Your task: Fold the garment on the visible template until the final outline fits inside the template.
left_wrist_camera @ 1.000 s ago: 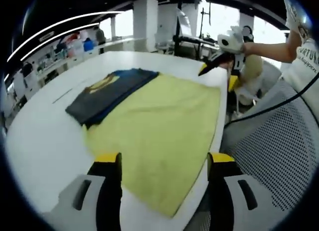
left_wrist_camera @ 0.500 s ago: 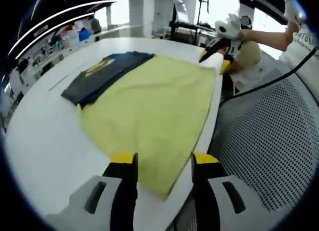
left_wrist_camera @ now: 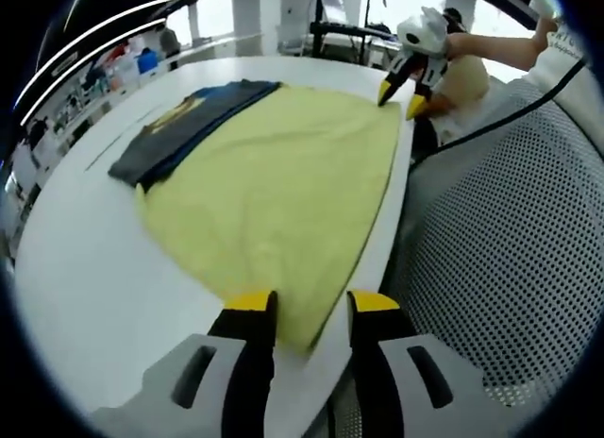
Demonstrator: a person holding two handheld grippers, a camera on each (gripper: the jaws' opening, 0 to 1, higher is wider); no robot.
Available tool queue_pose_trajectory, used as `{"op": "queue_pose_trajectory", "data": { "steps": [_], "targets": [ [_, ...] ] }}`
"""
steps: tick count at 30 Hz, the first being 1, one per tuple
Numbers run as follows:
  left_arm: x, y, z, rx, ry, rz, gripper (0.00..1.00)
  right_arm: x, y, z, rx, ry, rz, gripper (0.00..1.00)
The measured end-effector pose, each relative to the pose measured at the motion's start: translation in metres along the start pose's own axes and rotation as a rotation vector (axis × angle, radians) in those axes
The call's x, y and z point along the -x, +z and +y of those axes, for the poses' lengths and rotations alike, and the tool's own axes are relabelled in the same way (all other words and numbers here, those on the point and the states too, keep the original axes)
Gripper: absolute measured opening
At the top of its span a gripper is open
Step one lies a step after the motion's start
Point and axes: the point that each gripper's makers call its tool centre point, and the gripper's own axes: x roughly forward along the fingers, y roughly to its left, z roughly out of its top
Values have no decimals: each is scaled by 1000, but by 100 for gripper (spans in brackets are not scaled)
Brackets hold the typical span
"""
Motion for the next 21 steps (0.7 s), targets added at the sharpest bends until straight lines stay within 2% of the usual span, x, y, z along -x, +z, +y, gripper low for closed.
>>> {"op": "queue_pose_trajectory", "data": {
  "steps": [7,13,21],
  "targets": [
    [-1,-2,2,-29,21,13,25,-1,0,-5,91,-21,33,24],
    [-2,1,1,-90,36,11,21,0,-1,-7,93,-14,42,22],
    [-2,3,8,-173,71,46,8,-1,0,-19,78,-56,42,5]
  ]
}}
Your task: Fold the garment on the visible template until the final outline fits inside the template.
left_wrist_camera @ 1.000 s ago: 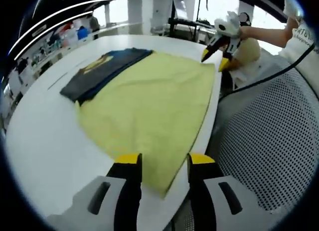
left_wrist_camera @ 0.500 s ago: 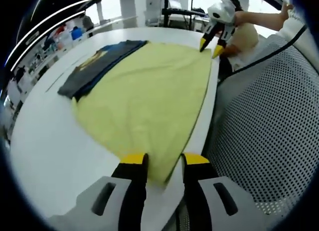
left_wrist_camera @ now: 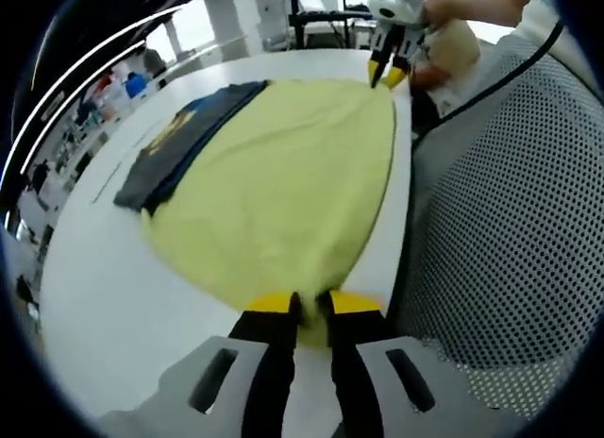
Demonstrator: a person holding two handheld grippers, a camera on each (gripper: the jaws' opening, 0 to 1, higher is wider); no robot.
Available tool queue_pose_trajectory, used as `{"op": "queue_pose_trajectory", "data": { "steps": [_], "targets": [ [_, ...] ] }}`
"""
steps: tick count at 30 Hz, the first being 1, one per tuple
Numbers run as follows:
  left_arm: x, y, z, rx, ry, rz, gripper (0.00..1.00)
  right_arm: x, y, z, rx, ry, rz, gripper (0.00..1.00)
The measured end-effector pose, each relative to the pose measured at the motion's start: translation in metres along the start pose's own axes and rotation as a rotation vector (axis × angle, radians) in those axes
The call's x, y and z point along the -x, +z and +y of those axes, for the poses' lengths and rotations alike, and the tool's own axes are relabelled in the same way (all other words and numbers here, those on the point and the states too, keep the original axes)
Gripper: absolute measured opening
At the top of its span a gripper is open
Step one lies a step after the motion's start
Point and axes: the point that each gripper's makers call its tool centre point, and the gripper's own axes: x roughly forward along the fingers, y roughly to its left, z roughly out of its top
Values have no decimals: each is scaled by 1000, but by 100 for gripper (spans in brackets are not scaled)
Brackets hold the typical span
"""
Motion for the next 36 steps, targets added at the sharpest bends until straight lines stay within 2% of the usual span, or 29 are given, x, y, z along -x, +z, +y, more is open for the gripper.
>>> {"op": "queue_pose_trajectory", "data": {
  "steps": [7,13,23,28,36],
  "targets": [
    [2,2,7,10,14,4,3,-1,3,0,-31,4,-22,0],
    [11,12,20,64,32,-30,1,2,8,0,-15,5,-21,0],
    [25,24,29,115,35,-51,1,24,29,-18,-23,-42,-81,0],
    [37,36,36,121,45,-89,0,36,36,-27,-43,-54,-101,0],
    [48,48,39,117,49,-91,0,49,48,-28,-27,-56,-113,0]
  ]
}}
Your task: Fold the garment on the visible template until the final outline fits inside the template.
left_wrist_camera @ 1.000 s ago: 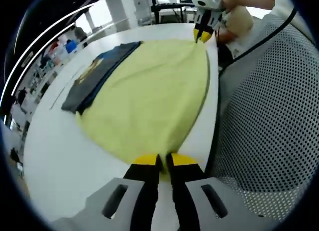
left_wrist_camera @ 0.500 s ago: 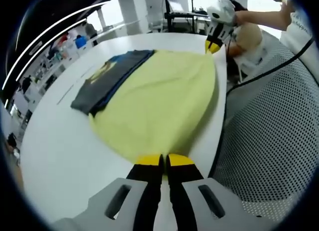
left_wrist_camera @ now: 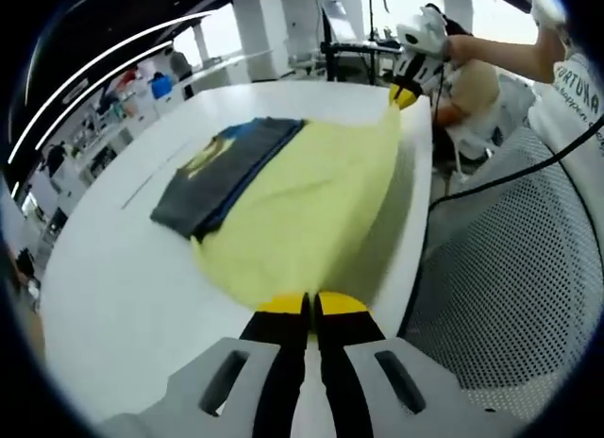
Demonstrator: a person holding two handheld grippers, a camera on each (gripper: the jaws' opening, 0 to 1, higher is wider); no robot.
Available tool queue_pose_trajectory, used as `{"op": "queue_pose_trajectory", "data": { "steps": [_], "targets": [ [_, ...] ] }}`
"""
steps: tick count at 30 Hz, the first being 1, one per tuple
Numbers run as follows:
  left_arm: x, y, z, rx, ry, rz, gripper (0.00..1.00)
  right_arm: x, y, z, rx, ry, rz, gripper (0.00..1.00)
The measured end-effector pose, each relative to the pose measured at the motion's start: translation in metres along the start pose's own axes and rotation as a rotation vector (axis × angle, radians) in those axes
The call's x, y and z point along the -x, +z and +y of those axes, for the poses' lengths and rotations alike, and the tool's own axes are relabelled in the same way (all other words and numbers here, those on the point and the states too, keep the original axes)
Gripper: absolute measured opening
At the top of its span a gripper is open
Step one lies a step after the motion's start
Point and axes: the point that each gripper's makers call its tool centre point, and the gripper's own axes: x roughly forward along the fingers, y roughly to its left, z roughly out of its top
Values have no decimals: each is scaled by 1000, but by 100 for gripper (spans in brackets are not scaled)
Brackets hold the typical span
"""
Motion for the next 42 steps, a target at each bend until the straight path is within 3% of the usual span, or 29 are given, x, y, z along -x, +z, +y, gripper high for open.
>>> {"op": "queue_pose_trajectory", "data": {
  "steps": [11,24,42],
  "targets": [
    [10,9,4,-10,-10,-1,0,16,9,4,12,28,6,0],
    [20,15,0,0,-50,48,0,35,23,1,34,37,-7,0],
    [41,28,-8,-7,-87,79,0,52,31,9,75,80,35,0]
  ]
}}
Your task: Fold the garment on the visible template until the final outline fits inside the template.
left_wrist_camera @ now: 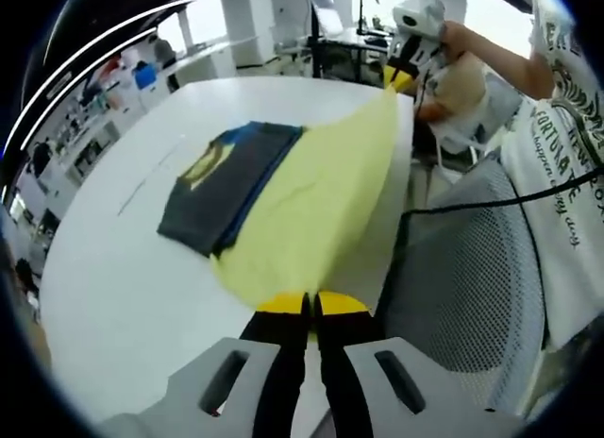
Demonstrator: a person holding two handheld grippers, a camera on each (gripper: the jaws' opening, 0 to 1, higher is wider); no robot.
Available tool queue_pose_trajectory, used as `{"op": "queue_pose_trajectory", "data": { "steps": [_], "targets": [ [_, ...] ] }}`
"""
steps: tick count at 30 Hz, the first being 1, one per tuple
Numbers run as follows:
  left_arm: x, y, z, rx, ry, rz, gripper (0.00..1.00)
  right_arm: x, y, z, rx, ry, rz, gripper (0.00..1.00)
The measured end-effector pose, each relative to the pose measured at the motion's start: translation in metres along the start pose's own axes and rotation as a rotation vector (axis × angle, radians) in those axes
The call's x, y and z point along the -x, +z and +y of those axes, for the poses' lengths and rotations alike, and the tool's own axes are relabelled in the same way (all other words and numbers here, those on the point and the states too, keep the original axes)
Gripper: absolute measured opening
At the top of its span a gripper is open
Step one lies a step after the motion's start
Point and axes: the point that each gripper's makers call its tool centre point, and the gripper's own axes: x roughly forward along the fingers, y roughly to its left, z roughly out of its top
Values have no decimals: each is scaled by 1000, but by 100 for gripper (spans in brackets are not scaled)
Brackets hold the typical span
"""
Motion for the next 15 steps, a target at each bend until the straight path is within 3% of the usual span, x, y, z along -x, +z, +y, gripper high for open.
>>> {"op": "queue_pose_trajectory", "data": {
  "steps": [15],
  "targets": [
    [17,10,2,1,-8,13,0,15,17,8,47,14,9,0]
  ]
}}
